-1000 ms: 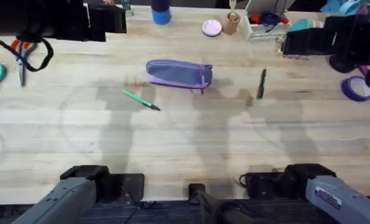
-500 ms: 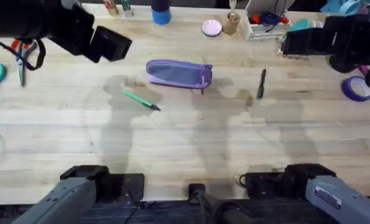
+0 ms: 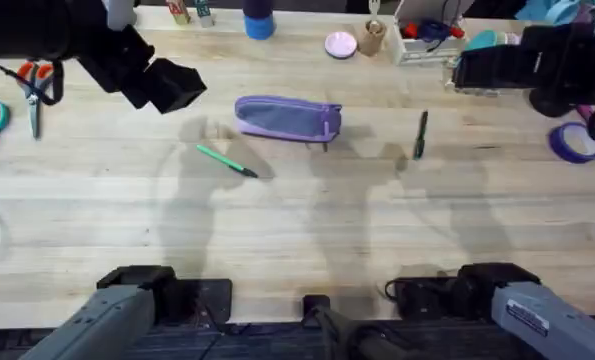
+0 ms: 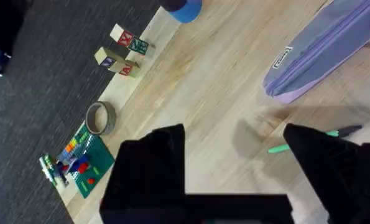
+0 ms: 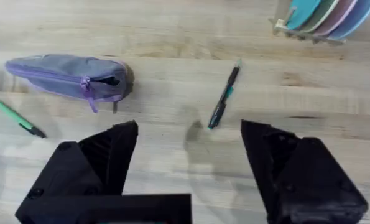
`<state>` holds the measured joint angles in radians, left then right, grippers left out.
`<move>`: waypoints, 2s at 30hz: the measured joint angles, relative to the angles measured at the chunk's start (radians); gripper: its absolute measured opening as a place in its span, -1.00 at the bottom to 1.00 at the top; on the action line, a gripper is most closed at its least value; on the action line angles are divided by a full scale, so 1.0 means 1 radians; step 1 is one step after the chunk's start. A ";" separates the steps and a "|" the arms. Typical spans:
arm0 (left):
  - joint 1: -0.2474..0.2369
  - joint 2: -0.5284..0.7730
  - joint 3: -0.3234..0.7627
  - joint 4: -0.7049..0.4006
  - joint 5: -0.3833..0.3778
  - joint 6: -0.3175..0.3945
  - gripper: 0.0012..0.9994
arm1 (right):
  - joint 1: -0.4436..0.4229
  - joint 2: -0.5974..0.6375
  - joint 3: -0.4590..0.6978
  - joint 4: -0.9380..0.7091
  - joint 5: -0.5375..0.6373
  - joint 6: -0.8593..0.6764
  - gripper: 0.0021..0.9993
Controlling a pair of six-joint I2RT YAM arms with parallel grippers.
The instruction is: Unzip the bag, pick up the pens from the table one at a time and place them inside, then zip the bag closed.
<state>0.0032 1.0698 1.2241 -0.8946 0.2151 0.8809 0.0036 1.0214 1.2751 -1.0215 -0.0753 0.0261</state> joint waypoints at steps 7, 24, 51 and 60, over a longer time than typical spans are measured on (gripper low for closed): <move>0.000 0.009 0.000 -0.013 0.071 0.007 0.99 | 0.000 0.000 0.000 0.000 0.000 0.000 0.99; 0.155 0.267 0.000 -0.038 0.457 0.310 0.99 | 0.000 0.000 0.000 0.000 0.000 -0.001 0.99; 0.278 0.413 0.001 -0.037 0.729 0.450 0.99 | 0.000 0.000 0.000 0.003 0.000 -0.025 0.99; 0.239 0.571 0.002 -0.037 0.704 0.451 0.99 | 0.000 0.000 0.000 0.003 0.000 -0.038 0.99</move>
<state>0.2419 1.6410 1.2259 -0.9318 0.9192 1.3321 0.0036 1.0212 1.2751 -1.0183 -0.0750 -0.0120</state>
